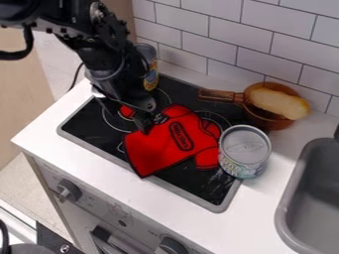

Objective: Move the can slightly to the bottom

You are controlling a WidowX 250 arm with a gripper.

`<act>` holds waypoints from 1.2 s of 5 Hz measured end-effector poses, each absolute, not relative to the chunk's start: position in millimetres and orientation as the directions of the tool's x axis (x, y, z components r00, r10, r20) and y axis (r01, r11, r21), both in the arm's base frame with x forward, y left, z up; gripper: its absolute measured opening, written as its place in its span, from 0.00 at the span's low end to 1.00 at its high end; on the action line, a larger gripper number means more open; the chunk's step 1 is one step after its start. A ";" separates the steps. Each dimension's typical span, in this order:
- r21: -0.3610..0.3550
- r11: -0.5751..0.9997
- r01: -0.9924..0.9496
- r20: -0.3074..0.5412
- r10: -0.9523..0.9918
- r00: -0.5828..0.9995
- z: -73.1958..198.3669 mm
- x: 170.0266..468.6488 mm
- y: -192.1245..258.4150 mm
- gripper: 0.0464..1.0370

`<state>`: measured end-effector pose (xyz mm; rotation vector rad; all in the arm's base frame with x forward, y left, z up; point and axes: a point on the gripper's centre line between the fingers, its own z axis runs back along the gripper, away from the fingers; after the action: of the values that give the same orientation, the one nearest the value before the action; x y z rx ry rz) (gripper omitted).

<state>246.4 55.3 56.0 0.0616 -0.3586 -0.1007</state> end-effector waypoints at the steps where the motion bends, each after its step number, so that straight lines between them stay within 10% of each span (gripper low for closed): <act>1: 0.071 0.995 0.076 0.332 -0.096 0.939 51.5 244.2 54.3 0.96; 6: -0.009 0.998 0.055 0.385 -0.047 0.922 71.7 320.7 -55.2 0.96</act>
<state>320.7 -55.2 71.7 -0.0202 -0.3945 -0.0527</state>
